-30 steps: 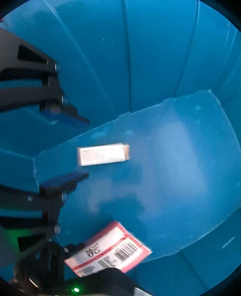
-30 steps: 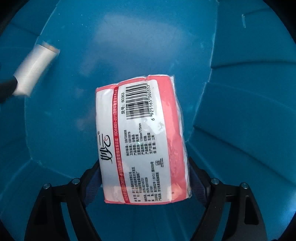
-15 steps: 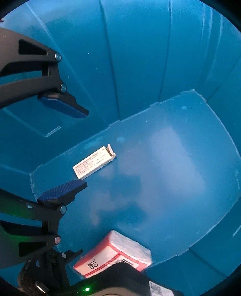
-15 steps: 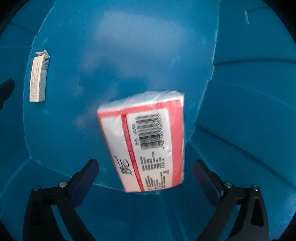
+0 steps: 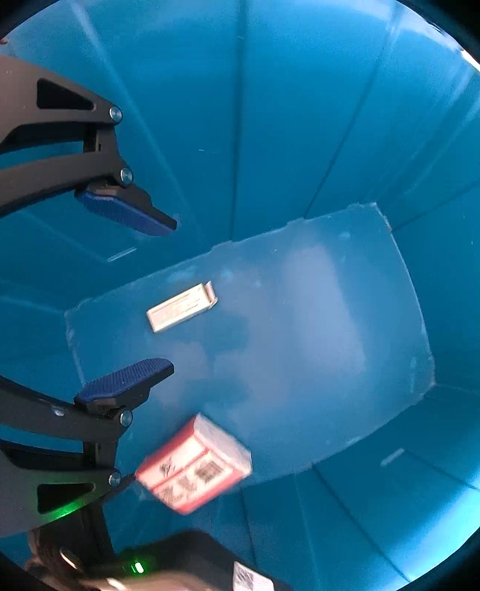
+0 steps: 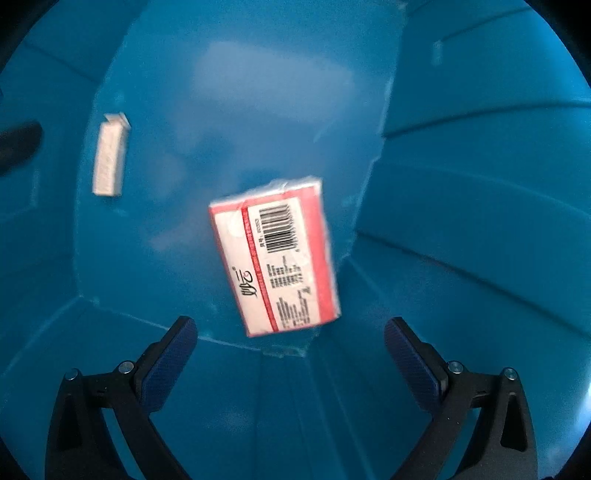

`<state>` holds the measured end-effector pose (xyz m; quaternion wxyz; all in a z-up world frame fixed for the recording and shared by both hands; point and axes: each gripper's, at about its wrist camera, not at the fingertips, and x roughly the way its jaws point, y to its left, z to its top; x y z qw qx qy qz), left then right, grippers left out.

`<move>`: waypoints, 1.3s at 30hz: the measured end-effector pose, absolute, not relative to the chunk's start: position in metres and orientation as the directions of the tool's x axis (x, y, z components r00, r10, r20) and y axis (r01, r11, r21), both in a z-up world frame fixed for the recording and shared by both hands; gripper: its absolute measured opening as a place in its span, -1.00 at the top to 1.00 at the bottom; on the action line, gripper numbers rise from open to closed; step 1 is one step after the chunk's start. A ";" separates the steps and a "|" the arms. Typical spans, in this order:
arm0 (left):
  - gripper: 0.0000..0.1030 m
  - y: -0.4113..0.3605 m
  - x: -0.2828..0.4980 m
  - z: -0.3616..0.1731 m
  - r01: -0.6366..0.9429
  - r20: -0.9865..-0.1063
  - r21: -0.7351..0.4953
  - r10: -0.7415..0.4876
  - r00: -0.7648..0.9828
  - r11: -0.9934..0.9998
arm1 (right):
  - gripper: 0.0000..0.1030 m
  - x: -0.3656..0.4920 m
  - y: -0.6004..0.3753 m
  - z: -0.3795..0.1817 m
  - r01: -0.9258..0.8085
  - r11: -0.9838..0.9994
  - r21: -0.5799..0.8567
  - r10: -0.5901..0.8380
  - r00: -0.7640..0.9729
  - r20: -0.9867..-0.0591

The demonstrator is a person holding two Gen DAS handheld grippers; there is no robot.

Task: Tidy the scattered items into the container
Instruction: 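Open the left tool over the crate while the right tool releases the tissue pack, then move both tools back to the pile on the table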

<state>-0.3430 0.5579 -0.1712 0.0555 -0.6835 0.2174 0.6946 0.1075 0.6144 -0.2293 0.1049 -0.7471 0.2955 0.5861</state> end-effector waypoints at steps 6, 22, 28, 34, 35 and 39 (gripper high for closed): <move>-0.33 0.564 -0.312 -0.116 -0.440 -0.980 0.187 -0.133 -0.150 -0.878 | -0.99 0.094 0.656 -0.167 -0.609 -0.772 0.184 -0.252 0.028 -0.967; -0.33 0.469 -0.233 0.027 -0.404 -0.912 0.119 0.062 -0.406 -0.907 | -0.99 0.099 0.625 -0.049 -0.683 -0.709 0.178 0.001 -0.253 -0.967; -0.33 0.390 -0.205 0.050 -0.369 -0.885 0.118 0.071 -0.460 -0.922 | -0.99 0.065 0.568 -0.005 -0.669 -0.722 0.175 0.045 -0.298 -0.953; -0.33 0.291 -0.178 0.059 -0.328 -0.861 0.142 0.046 -0.506 -0.934 | -0.99 0.017 0.503 0.035 -0.674 -0.711 0.202 0.074 -0.358 -0.931; -0.33 0.273 -0.174 0.060 -0.318 -0.855 0.153 0.036 -0.517 -0.936 | -0.99 0.008 0.492 0.038 -0.676 -0.706 0.210 0.077 -0.369 -0.926; -0.33 0.212 -0.159 0.059 -0.298 -0.811 0.215 0.000 -0.585 -0.930 | -0.99 -0.025 0.451 0.049 -0.682 -0.689 0.246 0.091 -0.418 -0.904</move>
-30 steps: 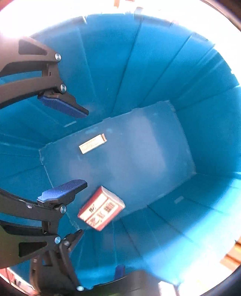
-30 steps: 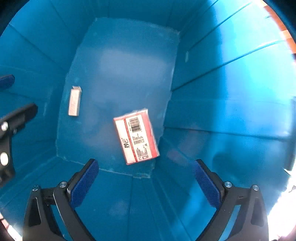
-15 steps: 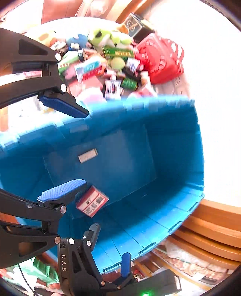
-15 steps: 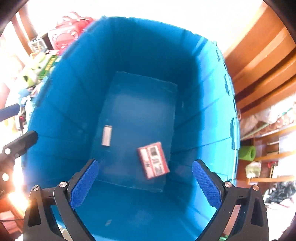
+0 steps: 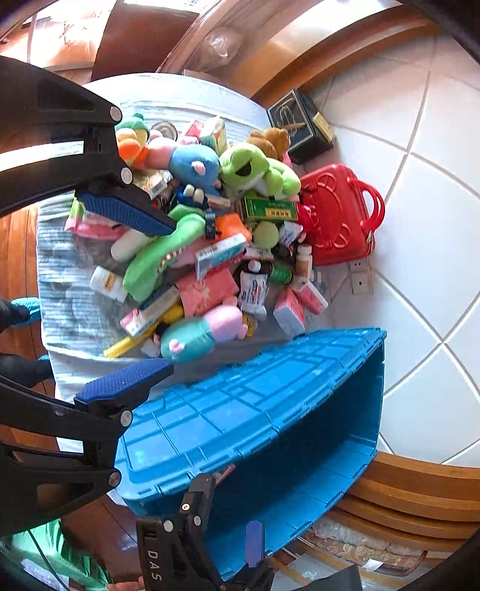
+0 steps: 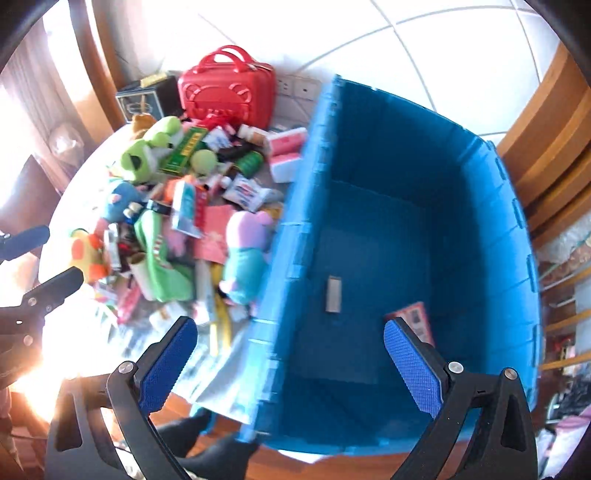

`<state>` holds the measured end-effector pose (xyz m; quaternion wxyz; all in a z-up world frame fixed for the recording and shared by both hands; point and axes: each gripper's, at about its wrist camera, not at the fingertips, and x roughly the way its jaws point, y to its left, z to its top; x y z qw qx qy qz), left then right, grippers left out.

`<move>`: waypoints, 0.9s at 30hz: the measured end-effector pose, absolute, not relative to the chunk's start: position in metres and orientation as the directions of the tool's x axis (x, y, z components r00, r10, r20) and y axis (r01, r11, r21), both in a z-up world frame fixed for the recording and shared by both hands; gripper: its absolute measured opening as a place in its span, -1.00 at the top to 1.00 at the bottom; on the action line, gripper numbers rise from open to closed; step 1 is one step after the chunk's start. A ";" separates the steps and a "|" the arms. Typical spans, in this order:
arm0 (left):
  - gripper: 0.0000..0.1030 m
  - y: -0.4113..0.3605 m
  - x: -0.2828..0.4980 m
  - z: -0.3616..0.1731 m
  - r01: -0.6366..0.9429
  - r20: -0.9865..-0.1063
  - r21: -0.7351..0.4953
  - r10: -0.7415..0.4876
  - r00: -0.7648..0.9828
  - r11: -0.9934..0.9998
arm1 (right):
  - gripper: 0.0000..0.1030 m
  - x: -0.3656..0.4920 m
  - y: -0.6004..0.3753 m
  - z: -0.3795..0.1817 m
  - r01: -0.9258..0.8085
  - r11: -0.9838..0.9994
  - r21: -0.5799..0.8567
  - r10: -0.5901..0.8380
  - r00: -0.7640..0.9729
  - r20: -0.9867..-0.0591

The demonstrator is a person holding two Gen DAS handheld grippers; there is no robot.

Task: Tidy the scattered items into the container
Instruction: 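Move both tools back to the pile on the table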

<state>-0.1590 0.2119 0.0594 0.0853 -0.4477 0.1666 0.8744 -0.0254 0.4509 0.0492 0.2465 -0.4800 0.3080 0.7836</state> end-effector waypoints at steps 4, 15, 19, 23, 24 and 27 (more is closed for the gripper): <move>-0.33 0.164 -0.146 0.050 -0.287 -0.758 0.263 -0.013 -0.653 -0.921 | -0.99 -0.052 0.415 0.056 -0.678 -0.671 0.300 0.119 -0.498 -0.859; -0.33 0.087 -0.137 -0.038 -0.274 -0.794 0.151 0.048 -0.606 -0.950 | -0.99 -0.112 0.336 0.028 -0.638 -0.694 0.333 0.159 -0.587 -0.794; -0.33 0.079 -0.137 -0.082 -0.263 -0.810 0.104 0.072 -0.582 -0.959 | -0.99 -0.123 0.322 -0.015 -0.650 -0.666 0.365 0.127 -0.581 -0.804; -0.33 0.076 -0.141 -0.124 -0.237 -0.823 0.080 0.070 -0.564 -0.968 | -0.99 -0.129 0.309 -0.064 -0.685 -0.642 0.343 0.126 -0.535 -0.835; -0.33 0.077 -0.143 -0.134 -0.241 -0.832 0.066 0.079 -0.549 -0.968 | -0.99 -0.129 0.308 -0.076 -0.697 -0.631 0.340 0.126 -0.525 -0.842; -0.33 0.085 -0.147 -0.163 -0.263 -0.852 0.052 0.094 -0.515 -0.963 | -0.99 -0.127 0.305 -0.107 -0.732 -0.594 0.334 0.128 -0.495 -0.859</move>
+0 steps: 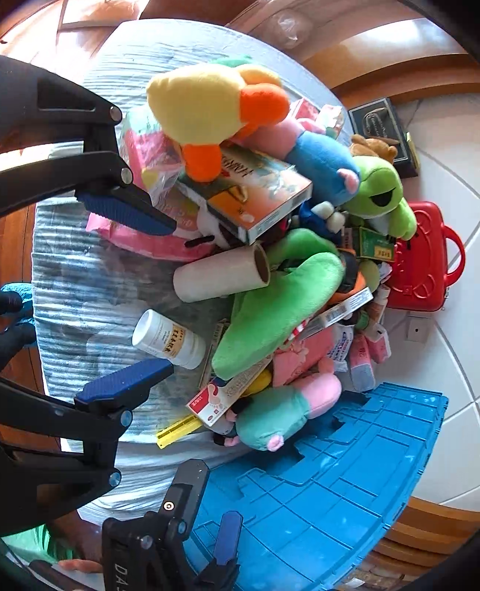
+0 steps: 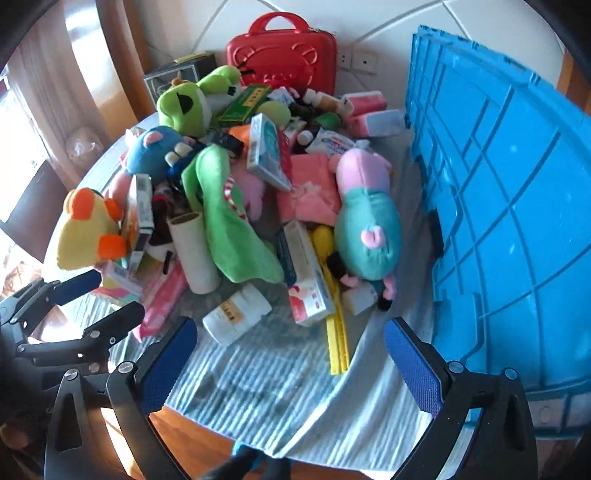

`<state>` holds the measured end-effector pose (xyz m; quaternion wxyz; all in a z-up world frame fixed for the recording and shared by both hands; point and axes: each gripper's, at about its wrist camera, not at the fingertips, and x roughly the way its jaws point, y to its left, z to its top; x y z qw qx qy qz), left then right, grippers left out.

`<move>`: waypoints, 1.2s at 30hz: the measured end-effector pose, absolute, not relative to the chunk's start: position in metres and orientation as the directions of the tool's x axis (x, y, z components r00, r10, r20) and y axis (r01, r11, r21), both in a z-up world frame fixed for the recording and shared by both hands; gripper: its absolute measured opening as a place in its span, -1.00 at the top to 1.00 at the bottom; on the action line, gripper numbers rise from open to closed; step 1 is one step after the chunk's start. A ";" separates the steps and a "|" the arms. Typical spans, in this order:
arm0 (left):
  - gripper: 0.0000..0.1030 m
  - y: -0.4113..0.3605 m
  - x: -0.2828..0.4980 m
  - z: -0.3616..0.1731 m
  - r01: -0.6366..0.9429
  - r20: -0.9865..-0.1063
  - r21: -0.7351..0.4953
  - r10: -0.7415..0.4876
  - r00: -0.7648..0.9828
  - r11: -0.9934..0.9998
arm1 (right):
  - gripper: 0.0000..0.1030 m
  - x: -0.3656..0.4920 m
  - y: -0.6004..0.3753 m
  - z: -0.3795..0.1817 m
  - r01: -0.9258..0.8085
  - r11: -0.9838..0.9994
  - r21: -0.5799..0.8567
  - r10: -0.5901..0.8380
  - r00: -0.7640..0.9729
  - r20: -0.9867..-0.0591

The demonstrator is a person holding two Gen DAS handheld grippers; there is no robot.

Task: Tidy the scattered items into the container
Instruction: 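Move both tools back to the pile on the table, then grasp the white pill bottle with the left tool while the right tool grasps the long white box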

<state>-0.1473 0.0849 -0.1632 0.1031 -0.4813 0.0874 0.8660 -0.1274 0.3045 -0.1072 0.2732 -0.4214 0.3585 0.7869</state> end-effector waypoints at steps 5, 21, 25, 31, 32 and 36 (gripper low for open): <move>-0.32 0.104 -0.151 -0.202 -0.315 -0.867 0.096 0.076 -0.492 -0.944 | -0.99 -0.125 0.296 -0.149 -0.777 -0.560 0.286 0.148 -0.433 -0.889; -0.32 0.132 -0.180 -0.263 -0.396 -0.898 0.121 0.070 -0.434 -0.910 | -0.50 -0.126 0.318 -0.183 -0.802 -0.521 0.292 0.182 -0.439 -0.880; -0.22 0.137 -0.191 -0.276 -0.403 -0.913 0.111 0.067 -0.402 -0.909 | -0.49 -0.133 0.328 -0.190 -0.787 -0.544 0.290 0.169 -0.442 -0.881; 0.10 0.115 -0.197 -0.287 -0.333 -0.925 0.051 0.081 -0.371 -0.941 | -0.45 -0.154 0.334 -0.204 -0.763 -0.602 0.236 0.163 -0.406 -0.899; 0.10 0.112 -0.197 -0.287 -0.328 -0.927 0.034 0.093 -0.364 -0.944 | -0.23 -0.157 0.335 -0.209 -0.765 -0.604 0.225 0.160 -0.393 -0.906; 0.10 0.115 -0.189 -0.283 -0.339 -0.920 0.055 0.084 -0.382 -0.939 | 0.07 -0.150 0.332 -0.213 -0.781 -0.572 0.250 0.142 -0.394 -0.908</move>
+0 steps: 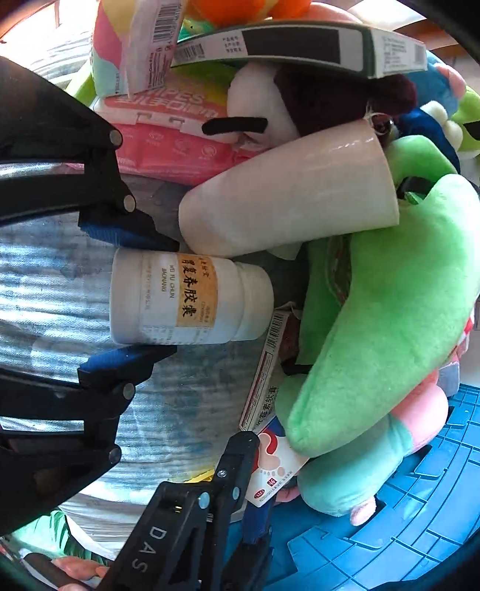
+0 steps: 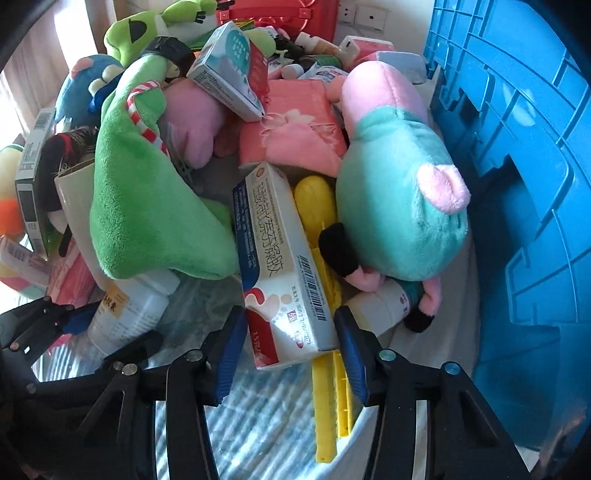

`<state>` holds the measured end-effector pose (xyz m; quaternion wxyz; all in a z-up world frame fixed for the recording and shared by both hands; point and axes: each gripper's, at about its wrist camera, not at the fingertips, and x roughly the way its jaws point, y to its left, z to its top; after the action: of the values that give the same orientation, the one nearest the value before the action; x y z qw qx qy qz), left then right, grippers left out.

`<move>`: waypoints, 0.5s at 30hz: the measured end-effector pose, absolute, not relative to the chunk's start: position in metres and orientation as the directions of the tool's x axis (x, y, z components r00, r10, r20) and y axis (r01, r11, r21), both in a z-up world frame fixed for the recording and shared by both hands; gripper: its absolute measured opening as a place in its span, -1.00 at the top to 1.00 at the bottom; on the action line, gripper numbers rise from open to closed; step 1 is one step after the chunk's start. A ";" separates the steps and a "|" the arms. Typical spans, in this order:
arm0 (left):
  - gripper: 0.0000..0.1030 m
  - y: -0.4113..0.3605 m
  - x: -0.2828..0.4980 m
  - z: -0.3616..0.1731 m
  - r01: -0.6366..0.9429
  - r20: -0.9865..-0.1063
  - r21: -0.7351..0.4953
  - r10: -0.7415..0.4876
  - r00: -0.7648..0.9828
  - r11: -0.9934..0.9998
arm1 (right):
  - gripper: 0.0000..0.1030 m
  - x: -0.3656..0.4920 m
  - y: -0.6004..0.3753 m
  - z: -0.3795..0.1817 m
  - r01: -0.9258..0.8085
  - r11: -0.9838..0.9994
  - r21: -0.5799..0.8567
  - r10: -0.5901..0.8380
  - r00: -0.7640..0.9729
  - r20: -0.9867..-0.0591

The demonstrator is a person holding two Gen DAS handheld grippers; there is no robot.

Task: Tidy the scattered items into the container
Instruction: 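Grasp the white pill bottle with the left tool while the right tool grasps the long white box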

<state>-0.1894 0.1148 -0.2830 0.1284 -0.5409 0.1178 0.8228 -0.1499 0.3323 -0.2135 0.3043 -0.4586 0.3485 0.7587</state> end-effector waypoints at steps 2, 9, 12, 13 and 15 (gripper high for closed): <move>0.10 0.115 -0.184 -0.282 -0.338 -0.918 0.062 0.079 -0.390 -0.939 | 0.08 -0.139 0.326 -0.214 -0.784 -0.547 0.294 0.106 -0.413 -0.904; 0.10 0.111 -0.163 -0.290 -0.344 -0.924 0.083 0.057 -0.378 -0.935 | 0.16 -0.095 0.292 -0.232 -0.776 -0.422 0.468 -0.087 -0.479 -0.873; 0.10 0.109 -0.155 -0.296 -0.343 -0.926 0.092 0.047 -0.375 -0.935 | 0.22 -0.082 0.281 -0.244 -0.776 -0.390 0.496 -0.134 -0.485 -0.864; 0.10 0.109 -0.154 -0.298 -0.343 -0.927 0.091 0.046 -0.373 -0.935 | 0.21 -0.079 0.279 -0.246 -0.777 -0.393 0.493 -0.131 -0.483 -0.866; 0.10 0.109 -0.154 -0.300 -0.341 -0.929 0.091 0.044 -0.368 -0.936 | 0.02 -0.073 0.279 -0.245 -0.783 -0.396 0.481 -0.108 -0.480 -0.871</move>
<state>-0.1537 0.1092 -0.3004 0.1177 -0.5495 0.1351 0.8161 -0.0727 0.2787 -0.2448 0.2396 -0.4501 0.4947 0.7037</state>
